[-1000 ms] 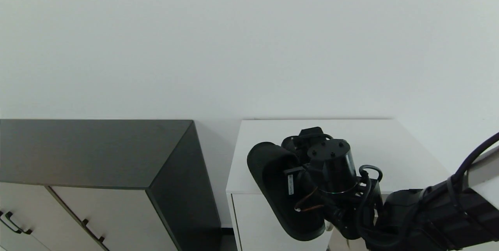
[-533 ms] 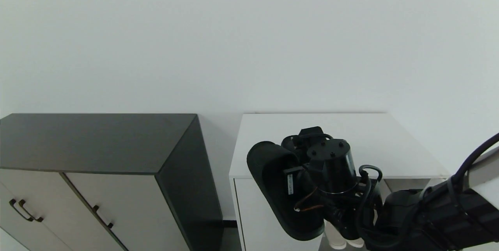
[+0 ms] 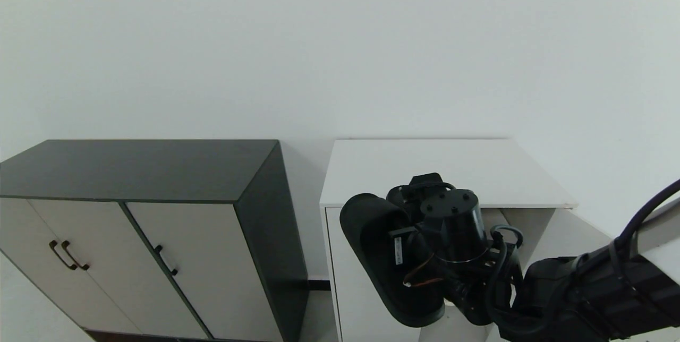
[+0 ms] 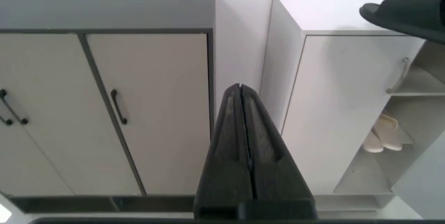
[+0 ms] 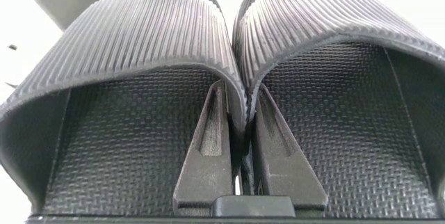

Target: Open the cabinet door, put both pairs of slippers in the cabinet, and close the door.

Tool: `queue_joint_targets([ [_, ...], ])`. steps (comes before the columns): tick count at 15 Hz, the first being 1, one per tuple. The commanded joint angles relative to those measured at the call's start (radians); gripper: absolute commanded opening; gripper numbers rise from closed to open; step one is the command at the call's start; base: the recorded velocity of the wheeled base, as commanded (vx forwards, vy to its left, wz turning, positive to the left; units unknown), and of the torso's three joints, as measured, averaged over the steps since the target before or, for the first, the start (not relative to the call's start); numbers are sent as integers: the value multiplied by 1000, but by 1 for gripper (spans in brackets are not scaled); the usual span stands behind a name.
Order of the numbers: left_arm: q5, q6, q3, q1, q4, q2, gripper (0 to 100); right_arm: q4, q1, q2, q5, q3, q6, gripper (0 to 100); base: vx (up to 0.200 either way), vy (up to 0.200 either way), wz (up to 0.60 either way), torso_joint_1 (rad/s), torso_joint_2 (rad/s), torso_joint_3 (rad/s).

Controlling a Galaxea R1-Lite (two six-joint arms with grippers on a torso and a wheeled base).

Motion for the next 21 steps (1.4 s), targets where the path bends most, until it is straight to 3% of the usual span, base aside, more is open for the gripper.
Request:
queue_joint_targets([
  [1, 0, 0, 0, -1, 0, 1, 0, -2, 1, 1, 1, 1, 0, 0, 0, 0, 0, 0, 0, 0],
  [13, 3, 0, 0, 1, 0, 1, 0, -3, -2, 4, -1, 2, -1, 0, 0, 0, 0, 0, 0, 0],
  [21, 2, 3, 0, 1, 0, 1, 0, -8, -4, -30, 10, 25, 2, 0, 0, -200, 0, 2, 4, 1],
])
